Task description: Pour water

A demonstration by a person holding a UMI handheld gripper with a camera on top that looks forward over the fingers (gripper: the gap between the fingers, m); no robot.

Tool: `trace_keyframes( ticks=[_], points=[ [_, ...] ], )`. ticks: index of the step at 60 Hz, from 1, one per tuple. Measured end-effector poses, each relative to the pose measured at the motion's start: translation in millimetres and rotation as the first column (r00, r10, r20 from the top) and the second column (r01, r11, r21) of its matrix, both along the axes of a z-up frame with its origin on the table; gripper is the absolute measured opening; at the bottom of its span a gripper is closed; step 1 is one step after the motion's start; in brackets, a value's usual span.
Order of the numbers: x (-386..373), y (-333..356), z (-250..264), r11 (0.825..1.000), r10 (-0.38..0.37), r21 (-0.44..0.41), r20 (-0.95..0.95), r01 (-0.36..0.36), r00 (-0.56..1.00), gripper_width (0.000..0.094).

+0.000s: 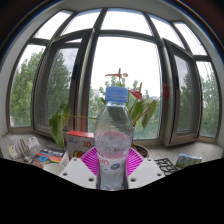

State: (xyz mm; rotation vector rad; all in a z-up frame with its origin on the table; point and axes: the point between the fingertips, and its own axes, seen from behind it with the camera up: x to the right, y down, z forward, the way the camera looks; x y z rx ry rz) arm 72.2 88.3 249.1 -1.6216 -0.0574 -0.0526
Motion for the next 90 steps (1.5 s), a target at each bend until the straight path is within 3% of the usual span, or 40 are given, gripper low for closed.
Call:
trace_keyframes(
  ticks=[11,20,22,27,32,36,38,41,60,79,90],
  points=[
    [-7,20,-114,0.992,0.02,-0.12,-0.083,-0.03,0.996,0.03],
    [-19,25,-178,0.977,0.049,-0.203,-0.111,-0.071,0.993,0.0302],
    [-19,25,-167,0.988,0.06,-0.138,-0.091,-0.072,0.994,0.0302],
    [-21,23,-171,0.988,0.066,-0.139,-0.024,-0.069,0.998,0.0329],
    [-22,23,-172,0.988,0.051,-0.145,-0.016,-0.053,0.999,0.0429],
    [-20,22,-179,0.98,0.036,-0.195,-0.031,-0.041,0.999,0.0523],
    [-16,22,-183,0.973,0.026,-0.227,-0.038,-0.034,0.999,0.0624],
    [-14,16,-185,0.966,0.012,-0.257,-0.05,-0.024,0.999,0.0858],
    [-8,-57,-165,0.955,-0.043,-0.297,-0.065,0.022,0.997,0.0857],
    [-30,-240,-103,0.952,-0.121,-0.288,-0.052,0.101,0.991,0.0857],
    [-52,-350,-91,0.941,-0.177,-0.298,-0.028,0.16,0.984,0.0855]
  ],
)
